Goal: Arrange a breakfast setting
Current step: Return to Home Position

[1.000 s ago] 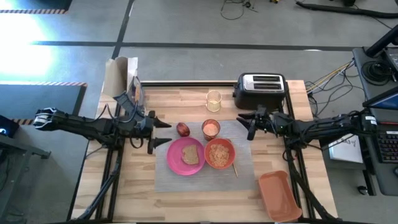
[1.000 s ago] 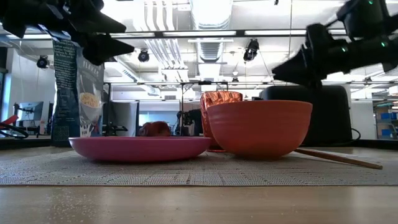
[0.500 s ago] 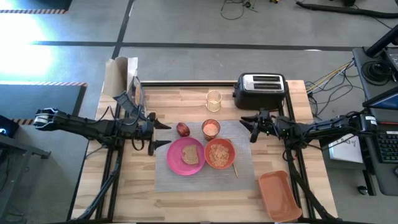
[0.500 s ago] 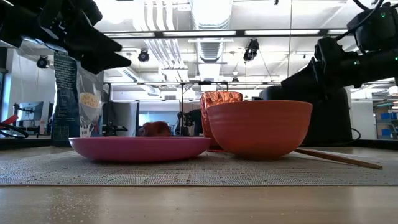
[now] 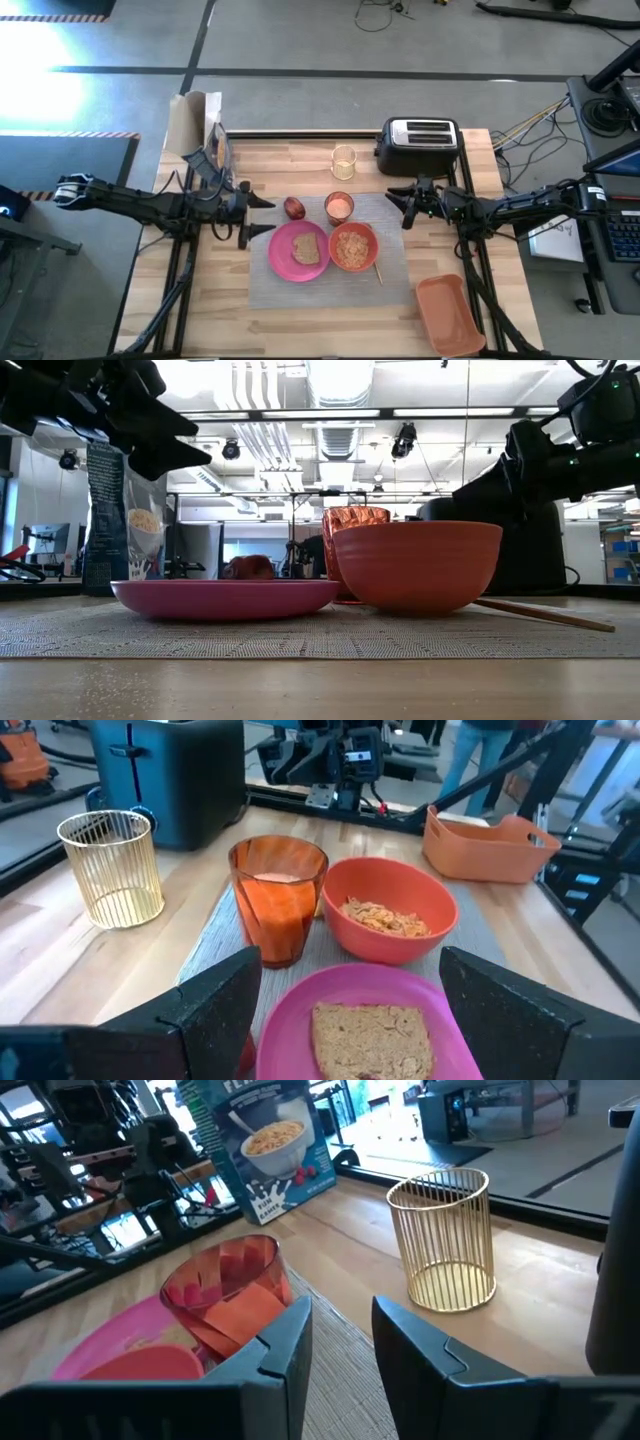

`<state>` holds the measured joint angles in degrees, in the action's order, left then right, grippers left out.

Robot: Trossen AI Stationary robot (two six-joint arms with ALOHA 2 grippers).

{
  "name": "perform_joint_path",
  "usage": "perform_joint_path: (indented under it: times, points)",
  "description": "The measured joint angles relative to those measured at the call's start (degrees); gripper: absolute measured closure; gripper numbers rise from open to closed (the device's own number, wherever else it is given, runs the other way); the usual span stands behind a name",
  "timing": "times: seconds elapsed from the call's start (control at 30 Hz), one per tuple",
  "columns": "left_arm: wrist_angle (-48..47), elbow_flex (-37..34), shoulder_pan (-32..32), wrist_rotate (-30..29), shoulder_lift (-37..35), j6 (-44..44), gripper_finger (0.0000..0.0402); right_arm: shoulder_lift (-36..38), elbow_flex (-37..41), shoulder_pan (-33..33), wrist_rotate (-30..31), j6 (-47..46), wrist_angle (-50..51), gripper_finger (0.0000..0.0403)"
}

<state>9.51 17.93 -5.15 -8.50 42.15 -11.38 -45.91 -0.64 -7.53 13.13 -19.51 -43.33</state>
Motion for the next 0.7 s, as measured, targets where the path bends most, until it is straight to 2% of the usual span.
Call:
perform_joint_path:
  times: [0.3, 0.7]
  points:
    - [1.6, -0.4, 0.0, 0.0, -1.2, -2.4, 0.0111, 0.0, 0.0, 0.0, 0.0, 0.0, 0.0, 0.0311]
    - [1.7, -8.8, 0.0, 0.0, -19.0, -2.7, 0.0111, 0.0, 0.0, 0.0, 0.0, 0.0, 0.0, 0.0312]
